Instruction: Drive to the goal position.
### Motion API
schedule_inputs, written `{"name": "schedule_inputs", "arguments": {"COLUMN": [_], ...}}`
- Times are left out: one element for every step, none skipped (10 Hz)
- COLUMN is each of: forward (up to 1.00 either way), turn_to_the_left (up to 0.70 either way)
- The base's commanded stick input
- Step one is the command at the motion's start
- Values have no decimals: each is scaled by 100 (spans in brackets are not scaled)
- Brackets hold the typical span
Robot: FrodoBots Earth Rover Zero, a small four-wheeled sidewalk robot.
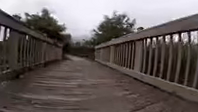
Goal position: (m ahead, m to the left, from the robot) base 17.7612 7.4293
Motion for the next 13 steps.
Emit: {"name": "schedule_inputs", "arguments": {"forward": [50, 50, 50, 50, 50, 50, 50, 50, 50, 50, 50, 50, 50], "turn_to_the_left": [0, 0, 0, 0, 0, 0, 0, 0, 0, 0, 0, 0, 0]}}
